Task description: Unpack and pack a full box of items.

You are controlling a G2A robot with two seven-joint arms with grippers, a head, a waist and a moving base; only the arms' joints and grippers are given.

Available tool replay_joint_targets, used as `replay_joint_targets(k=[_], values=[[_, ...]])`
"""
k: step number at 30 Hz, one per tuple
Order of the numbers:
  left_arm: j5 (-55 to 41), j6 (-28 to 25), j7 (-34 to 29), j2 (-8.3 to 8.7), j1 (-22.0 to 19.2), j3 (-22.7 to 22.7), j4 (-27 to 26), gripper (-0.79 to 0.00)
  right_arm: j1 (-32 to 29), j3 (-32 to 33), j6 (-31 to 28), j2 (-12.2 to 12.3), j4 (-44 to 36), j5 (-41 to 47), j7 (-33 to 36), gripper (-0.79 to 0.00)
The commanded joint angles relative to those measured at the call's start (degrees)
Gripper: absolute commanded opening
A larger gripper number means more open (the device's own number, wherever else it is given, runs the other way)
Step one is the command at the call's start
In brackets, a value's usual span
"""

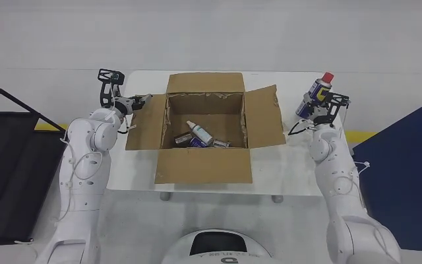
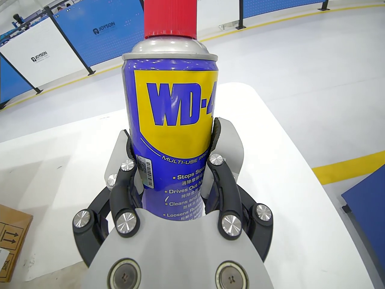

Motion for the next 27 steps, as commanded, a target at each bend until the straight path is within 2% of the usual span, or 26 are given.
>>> replay_joint_targets(k=[1, 16, 27], values=[[-0.01, 0.00, 0.00, 0.00, 0.00, 0.00, 0.00, 0.000, 0.53, -0.58, 0.49, -0.11, 1.35, -0.28, -0.47, -0.785], [-0.01, 0.00, 0.00, 0.00, 0.00, 0.00, 0.00, 0.000, 3.73, -2.32, 0.71, -0.07, 9.73, -0.45, -3.45, -0.785], [-0.01, 0.00, 0.00, 0.00, 0.00, 0.00, 0.00, 0.000, 3.11, -2.22, -1.05, 0.57, 9.21, -0.19, -4.82, -0.785]])
